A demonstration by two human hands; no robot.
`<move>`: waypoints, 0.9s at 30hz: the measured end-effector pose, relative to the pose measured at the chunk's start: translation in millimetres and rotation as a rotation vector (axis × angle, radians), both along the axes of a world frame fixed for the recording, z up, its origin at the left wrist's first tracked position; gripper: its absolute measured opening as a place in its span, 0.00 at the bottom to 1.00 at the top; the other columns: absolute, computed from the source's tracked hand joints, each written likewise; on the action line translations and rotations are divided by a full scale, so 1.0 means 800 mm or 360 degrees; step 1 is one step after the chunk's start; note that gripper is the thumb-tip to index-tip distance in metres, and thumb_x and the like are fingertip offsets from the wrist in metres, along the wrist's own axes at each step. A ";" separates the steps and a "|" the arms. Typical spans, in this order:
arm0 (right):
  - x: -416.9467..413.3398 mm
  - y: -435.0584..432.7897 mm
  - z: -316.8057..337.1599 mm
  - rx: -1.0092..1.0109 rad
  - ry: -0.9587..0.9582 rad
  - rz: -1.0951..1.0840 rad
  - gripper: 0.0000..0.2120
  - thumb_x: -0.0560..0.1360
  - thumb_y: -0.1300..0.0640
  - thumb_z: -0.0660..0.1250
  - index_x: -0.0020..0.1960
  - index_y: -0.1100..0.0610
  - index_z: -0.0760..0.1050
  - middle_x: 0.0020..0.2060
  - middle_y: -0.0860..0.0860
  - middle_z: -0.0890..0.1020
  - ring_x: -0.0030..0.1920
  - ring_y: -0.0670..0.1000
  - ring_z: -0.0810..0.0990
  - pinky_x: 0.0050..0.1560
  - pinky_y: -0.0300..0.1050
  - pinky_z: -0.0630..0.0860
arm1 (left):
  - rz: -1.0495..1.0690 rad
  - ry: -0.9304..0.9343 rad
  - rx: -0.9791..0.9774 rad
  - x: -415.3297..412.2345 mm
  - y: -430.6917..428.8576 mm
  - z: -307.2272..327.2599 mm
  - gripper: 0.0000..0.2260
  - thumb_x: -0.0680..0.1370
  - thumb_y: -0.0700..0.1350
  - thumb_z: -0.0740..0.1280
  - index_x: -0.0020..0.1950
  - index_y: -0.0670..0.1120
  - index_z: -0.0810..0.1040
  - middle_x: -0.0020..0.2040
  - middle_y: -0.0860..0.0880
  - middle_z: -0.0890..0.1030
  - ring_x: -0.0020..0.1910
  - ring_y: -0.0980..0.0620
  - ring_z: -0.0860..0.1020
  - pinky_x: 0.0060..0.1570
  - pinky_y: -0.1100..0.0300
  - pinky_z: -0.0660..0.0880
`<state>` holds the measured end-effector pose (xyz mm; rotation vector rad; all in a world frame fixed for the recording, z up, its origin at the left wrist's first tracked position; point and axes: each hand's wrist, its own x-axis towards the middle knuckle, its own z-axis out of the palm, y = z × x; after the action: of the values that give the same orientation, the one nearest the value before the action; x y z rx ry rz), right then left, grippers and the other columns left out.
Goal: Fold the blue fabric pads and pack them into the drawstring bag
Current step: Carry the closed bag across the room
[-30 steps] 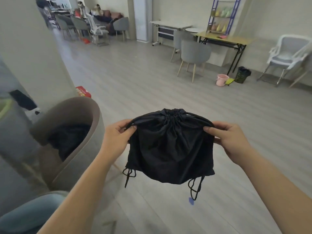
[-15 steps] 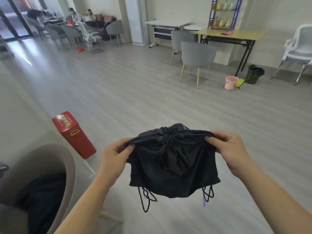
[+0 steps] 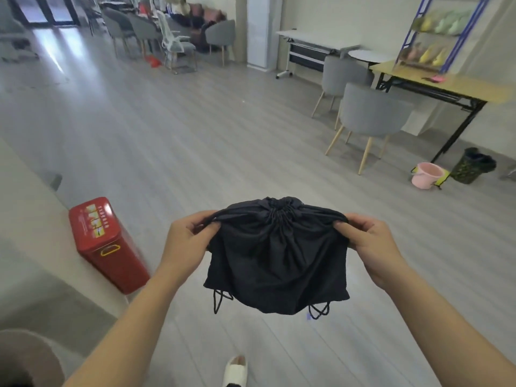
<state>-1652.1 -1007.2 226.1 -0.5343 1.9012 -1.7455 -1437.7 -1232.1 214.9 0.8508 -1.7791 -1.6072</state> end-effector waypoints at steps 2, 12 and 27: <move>-0.038 -0.051 0.010 0.0032 -0.0011 -0.0015 0.08 0.78 0.66 0.67 0.48 0.61 0.85 0.42 0.54 0.87 0.42 0.50 0.83 0.50 0.48 0.77 | -0.0033 0.0014 0.0035 -0.044 -0.058 0.005 0.15 0.79 0.34 0.67 0.49 0.53 0.85 0.42 0.53 0.87 0.39 0.56 0.83 0.33 0.61 0.80; -0.305 -0.268 0.028 -0.0031 0.0085 -0.0214 0.08 0.77 0.67 0.68 0.49 0.59 0.85 0.43 0.53 0.88 0.43 0.48 0.85 0.43 0.37 0.80 | -0.0277 0.0033 -0.0116 -0.345 -0.312 0.036 0.18 0.79 0.34 0.66 0.47 0.57 0.87 0.44 0.50 0.87 0.40 0.52 0.83 0.37 0.55 0.82; -0.756 -0.675 0.033 -0.0056 0.0203 -0.0039 0.12 0.79 0.66 0.67 0.45 0.52 0.85 0.35 0.50 0.87 0.34 0.45 0.83 0.35 0.36 0.78 | -0.0166 -0.0086 -0.0318 -0.762 -0.683 0.022 0.13 0.83 0.37 0.61 0.52 0.53 0.80 0.47 0.53 0.83 0.43 0.44 0.78 0.44 0.41 0.79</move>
<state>-2256.6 -1547.3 252.5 -0.6522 1.9736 -1.8023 -2046.9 -1778.2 232.7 0.7249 -2.0122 -1.4510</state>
